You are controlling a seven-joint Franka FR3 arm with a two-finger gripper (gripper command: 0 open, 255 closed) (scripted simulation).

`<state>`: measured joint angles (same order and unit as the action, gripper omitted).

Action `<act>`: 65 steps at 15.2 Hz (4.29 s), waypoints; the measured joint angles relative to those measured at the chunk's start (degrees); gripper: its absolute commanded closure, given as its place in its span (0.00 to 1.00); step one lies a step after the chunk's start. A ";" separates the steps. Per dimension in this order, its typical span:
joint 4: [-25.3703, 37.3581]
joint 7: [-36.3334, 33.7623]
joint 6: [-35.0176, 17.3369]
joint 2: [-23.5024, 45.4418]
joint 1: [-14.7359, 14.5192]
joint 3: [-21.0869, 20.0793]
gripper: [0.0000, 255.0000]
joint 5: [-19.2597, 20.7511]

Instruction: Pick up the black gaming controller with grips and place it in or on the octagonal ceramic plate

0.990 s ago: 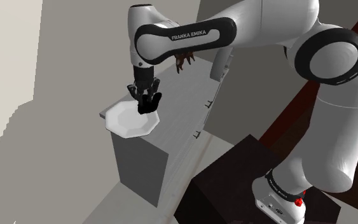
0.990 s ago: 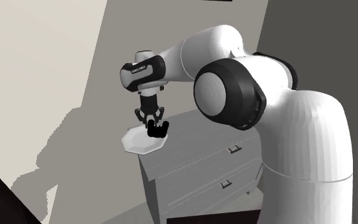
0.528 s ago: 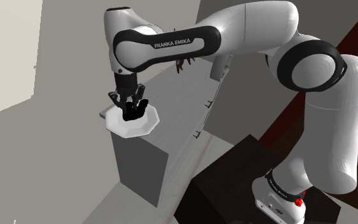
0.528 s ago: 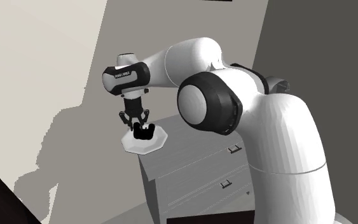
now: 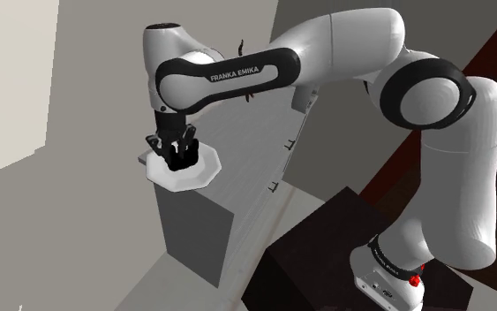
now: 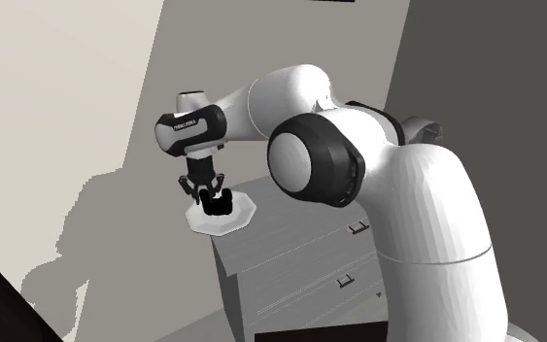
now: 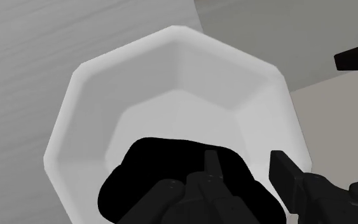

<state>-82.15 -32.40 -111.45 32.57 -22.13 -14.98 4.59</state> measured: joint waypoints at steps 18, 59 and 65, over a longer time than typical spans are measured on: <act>8.87 33.25 -7.06 9.33 7.68 -4.52 0.00 1.89; 11.53 19.30 -20.72 12.50 0.00 3.15 0.00 11.82; 12.64 16.55 -20.76 13.39 0.25 2.20 0.00 12.87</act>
<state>-69.51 -15.85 -132.21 45.96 -21.87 -12.78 17.46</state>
